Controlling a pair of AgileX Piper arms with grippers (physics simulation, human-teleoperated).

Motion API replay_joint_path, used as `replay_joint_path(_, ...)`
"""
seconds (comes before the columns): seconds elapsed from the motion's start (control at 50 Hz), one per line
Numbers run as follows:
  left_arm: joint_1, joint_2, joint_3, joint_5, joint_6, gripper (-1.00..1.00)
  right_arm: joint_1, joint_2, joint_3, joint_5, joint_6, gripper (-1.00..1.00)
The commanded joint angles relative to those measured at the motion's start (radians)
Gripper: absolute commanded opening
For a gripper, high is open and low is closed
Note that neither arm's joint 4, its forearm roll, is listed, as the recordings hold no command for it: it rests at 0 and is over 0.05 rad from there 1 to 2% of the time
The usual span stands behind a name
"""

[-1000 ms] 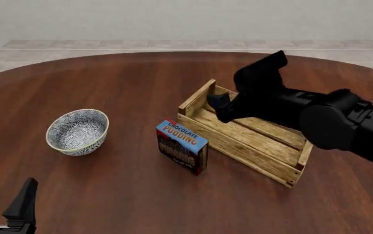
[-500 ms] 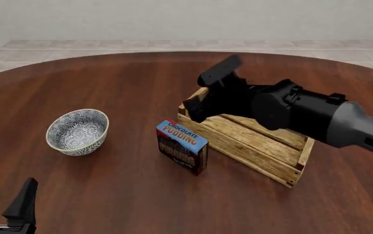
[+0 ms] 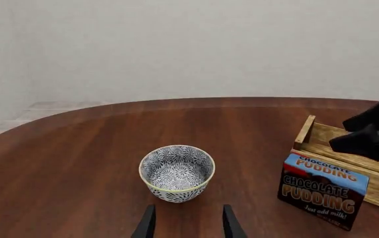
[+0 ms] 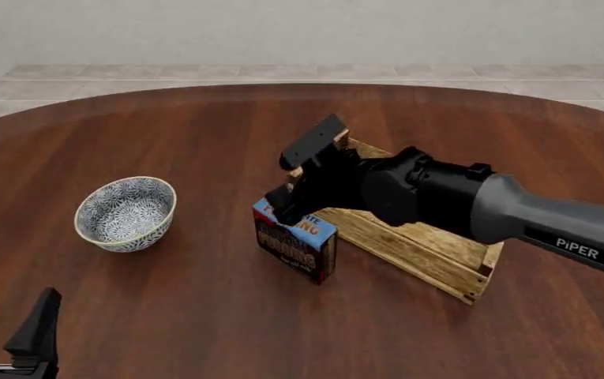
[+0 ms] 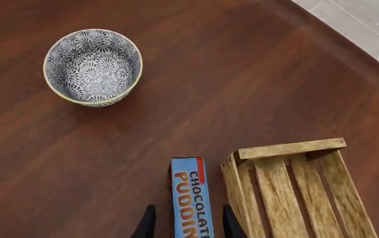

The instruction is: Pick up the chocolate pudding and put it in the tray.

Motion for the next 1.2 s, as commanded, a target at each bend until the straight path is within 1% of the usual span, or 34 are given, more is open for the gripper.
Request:
replay_joint_path(0.02,0.000,0.000,0.000,0.000,0.000,1.00,0.017,0.012,0.017,0.010,-0.030,1.00)
replay_joint_path(0.18,0.000,0.000,0.000,0.000,0.000,1.00,0.000,0.002,0.040,0.013,-0.048,1.00)
replay_joint_path(0.22,0.000,0.000,0.000,0.000,0.000,1.00,0.000,0.001,0.042,0.014,-0.047,1.00)
replay_joint_path(0.28,0.000,0.000,0.000,0.000,0.000,1.00,0.006,0.009,0.053,0.018,-0.068,1.00)
replay_joint_path(0.3,0.000,0.000,0.000,0.000,0.000,1.00,0.004,0.008,0.054,0.018,-0.062,1.00)
replay_joint_path(0.36,0.000,0.000,0.000,0.000,0.000,1.00,0.008,0.009,0.061,0.018,-0.072,1.00)
replay_joint_path(0.66,0.000,0.000,0.000,0.000,0.000,1.00,0.011,0.014,0.091,0.003,-0.053,1.00)
replay_joint_path(0.96,0.000,0.000,0.000,0.000,0.000,1.00,-0.012,0.029,0.103,-0.012,-0.055,1.00)
replay_joint_path(1.12,0.000,0.000,0.000,0.000,0.000,1.00,-0.023,0.035,0.102,-0.013,-0.067,1.00)
replay_joint_path(1.2,0.000,0.000,0.000,0.000,0.000,1.00,-0.022,0.038,0.101,-0.017,-0.060,1.00)
